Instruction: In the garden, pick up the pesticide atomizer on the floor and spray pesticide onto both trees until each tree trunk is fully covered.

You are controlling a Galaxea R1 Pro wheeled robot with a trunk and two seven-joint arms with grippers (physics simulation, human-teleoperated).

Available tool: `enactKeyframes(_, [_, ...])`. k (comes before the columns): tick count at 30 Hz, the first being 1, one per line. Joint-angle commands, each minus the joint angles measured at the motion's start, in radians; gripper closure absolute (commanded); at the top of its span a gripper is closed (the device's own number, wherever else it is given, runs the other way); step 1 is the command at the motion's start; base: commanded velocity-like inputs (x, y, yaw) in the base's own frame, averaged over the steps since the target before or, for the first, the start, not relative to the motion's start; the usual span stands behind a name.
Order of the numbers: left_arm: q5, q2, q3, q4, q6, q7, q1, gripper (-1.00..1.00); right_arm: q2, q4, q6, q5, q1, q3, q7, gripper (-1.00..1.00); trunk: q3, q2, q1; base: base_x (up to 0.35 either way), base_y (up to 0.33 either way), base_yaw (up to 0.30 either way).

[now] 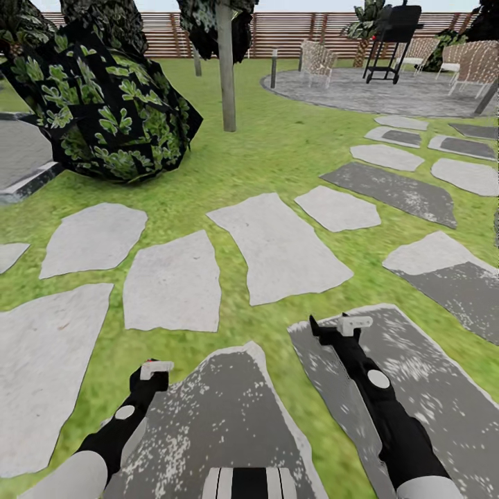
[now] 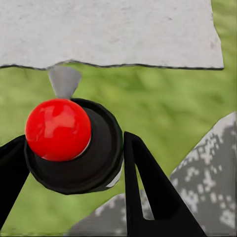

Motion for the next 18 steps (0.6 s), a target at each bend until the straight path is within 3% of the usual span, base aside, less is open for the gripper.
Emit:
enactKeyframes(1, [0.000, -0.001, 0.001, -0.013, 0.045, -0.001, -0.002, 1.00, 0.000, -0.064, 0.002, 0.000, 0.001, 0.001, 0.000, -1.00, 0.004, 0.000, 0.000, 0.000, 0.000, 0.000])
enactKeyframes(3, [0.005, 0.001, 0.002, -0.035, 0.083, -0.002, -0.003, 1.00, 0.001, -0.135, 0.003, 0.001, 0.029, 0.002, 0.000, -1.00, 0.012, 0.001, -0.001, 0.000, 0.000, 0.000])
enactKeyframes(7, [0.011, 0.001, 0.009, -0.064, 0.152, -0.003, -0.002, 1.00, -0.002, -0.174, 0.002, 0.003, 0.067, 0.001, 0.001, -1.00, 0.027, 0.002, -0.003, 0.000, 0.000, 0.000])
enactKeyframes(18, [0.012, 0.000, 0.008, -0.077, 0.171, -0.007, -0.002, 1.00, 0.001, -0.177, 0.002, 0.002, 0.074, 0.004, 0.001, -1.00, 0.070, 0.011, -0.011, 0.000, 0.000, -0.003])
